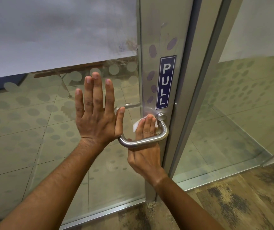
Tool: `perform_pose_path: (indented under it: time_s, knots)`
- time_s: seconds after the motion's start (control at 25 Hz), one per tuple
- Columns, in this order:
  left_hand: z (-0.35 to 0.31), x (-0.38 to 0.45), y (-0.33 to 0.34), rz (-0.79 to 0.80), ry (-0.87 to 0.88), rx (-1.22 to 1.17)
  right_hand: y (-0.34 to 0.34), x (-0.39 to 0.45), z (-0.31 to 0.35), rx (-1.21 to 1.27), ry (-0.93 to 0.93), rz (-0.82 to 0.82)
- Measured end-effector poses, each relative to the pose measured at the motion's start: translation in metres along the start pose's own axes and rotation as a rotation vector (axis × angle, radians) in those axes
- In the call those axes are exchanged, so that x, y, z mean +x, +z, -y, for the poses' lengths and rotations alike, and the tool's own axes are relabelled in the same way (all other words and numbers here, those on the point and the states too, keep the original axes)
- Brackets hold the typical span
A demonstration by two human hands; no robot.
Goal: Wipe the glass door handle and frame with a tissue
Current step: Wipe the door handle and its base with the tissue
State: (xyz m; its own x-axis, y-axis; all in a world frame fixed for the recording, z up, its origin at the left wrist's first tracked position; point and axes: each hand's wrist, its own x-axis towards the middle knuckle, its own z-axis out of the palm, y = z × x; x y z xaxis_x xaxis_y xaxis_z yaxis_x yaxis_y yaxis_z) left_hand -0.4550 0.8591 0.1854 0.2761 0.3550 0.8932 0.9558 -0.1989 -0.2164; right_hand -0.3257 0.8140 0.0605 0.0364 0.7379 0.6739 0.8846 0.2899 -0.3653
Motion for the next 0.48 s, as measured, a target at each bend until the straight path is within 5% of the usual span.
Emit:
perform_pose_path:
  time_s: [0.2, 0.48]
  knots:
    - [0.0, -0.001, -0.001, 0.0, 0.001, -0.012, 0.005, -0.035, -0.011, -0.041, 0.056, 0.123]
    - [0.0, -0.001, -0.001, 0.003, 0.0, -0.011, -0.002, -0.036, 0.007, 0.23, 0.212, 0.058]
